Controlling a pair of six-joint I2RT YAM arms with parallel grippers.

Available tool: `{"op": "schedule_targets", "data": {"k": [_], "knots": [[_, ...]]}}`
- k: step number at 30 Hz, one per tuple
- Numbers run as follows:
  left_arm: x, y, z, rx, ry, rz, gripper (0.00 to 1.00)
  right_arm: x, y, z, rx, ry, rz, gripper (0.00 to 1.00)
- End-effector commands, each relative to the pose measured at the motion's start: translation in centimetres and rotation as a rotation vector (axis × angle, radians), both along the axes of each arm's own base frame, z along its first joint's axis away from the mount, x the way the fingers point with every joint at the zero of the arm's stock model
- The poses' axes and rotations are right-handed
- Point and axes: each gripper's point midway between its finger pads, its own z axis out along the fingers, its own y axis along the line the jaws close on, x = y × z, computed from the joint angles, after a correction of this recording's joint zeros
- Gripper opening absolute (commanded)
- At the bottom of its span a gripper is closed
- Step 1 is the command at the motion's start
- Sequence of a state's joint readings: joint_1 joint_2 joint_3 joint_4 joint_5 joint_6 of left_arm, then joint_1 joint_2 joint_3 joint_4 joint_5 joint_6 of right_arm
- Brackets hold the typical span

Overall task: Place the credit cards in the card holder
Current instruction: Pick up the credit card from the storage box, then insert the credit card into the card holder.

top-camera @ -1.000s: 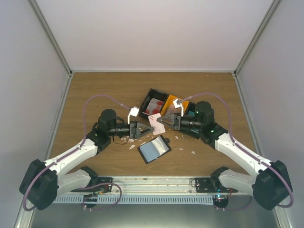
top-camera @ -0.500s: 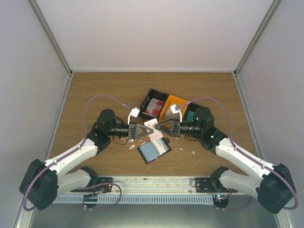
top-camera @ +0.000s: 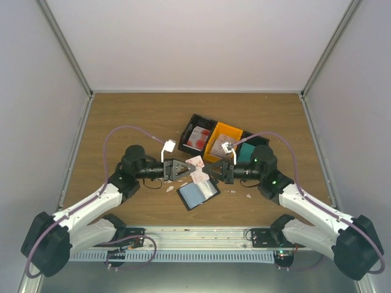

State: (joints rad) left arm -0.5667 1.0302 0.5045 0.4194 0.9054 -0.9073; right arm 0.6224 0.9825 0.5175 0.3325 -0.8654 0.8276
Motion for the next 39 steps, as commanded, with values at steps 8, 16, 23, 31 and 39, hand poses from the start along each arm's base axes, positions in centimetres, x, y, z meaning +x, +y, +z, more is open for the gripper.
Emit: {"op": "schedule_targets", "data": {"k": [8, 16, 23, 31, 39], "knots": [[3.0, 4.6, -8.9, 0.326, 0.085, 0.366, 0.62, 1.9, -2.7, -9.4, -0.347, 0.075, -0.163, 0.0], [1.1, 4.0, -16.2, 0.433, 0.267, 0.294, 0.56, 1.7, -1.3, -14.5, -0.398, 0.198, -0.055, 0.01], [0.3, 3.4, -19.6, 0.495, 0.353, 0.248, 0.4, 2.9, -1.0, -17.4, -0.483, 0.247, -0.048, 0.0], [0.7, 4.1, -21.3, 0.558, 0.38, 0.3, 0.33, 3.4, -1.4, -18.8, -0.547, 0.251, -0.063, 0.0], [0.8, 4.1, -22.1, 0.589, 0.408, 0.298, 0.26, 3.4, -0.9, -19.7, -0.533, 0.281, -0.042, 0.01]]}}
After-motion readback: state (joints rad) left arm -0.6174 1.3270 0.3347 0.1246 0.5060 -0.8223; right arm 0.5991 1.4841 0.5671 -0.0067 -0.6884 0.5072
